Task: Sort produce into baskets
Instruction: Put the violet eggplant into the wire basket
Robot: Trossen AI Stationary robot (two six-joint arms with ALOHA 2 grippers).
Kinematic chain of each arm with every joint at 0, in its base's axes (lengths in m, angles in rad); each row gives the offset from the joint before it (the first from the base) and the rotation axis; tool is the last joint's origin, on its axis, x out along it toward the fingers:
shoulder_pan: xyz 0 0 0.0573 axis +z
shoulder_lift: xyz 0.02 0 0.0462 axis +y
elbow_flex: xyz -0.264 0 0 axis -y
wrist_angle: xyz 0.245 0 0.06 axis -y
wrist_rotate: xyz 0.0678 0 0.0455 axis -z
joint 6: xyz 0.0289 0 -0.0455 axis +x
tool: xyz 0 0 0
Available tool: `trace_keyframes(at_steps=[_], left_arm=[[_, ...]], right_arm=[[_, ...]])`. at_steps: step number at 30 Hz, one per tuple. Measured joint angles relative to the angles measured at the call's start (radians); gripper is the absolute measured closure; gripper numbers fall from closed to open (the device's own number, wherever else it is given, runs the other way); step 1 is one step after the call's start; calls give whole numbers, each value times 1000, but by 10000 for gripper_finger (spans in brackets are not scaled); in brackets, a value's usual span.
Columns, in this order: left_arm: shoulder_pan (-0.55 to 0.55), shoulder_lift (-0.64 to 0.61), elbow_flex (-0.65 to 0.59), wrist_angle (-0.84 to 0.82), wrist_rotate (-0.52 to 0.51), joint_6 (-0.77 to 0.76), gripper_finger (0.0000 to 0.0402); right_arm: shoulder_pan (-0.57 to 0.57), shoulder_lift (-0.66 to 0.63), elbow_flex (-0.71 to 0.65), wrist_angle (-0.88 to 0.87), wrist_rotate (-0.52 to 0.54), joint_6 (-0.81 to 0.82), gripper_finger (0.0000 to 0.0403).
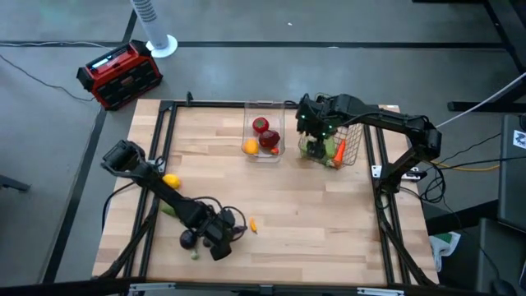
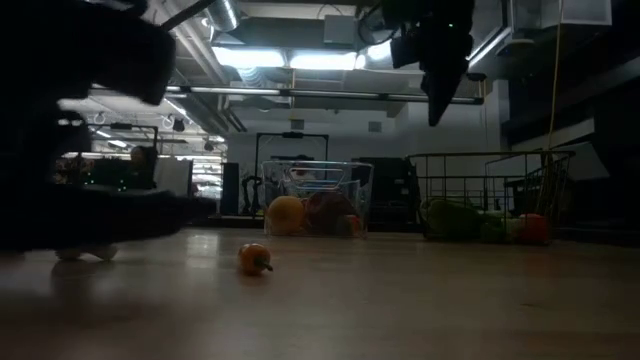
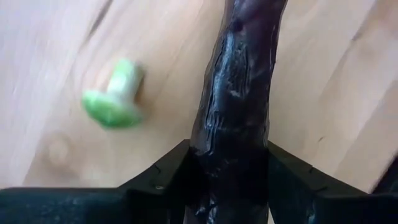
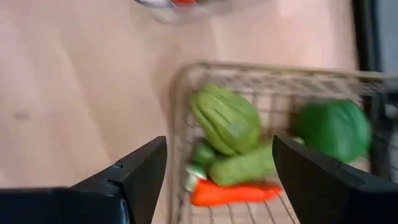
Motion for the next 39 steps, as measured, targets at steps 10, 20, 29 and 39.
trace_keyframes(at_steps=[10, 20, 29, 39], left_arm=[[103, 0, 104, -3, -116, 297, 238], [222, 0, 186, 11, -583, 671, 230], [336, -1, 210, 171, -640, 934, 229], [399, -1, 210, 318, -642, 1125, 229]], right_arm=[[1, 0, 0, 133, -344, 1, 113], [1, 0, 0, 163, -592, 2, 113], [17, 0, 0, 231, -622, 153, 113], [125, 0, 0, 267, -471, 239, 114]])
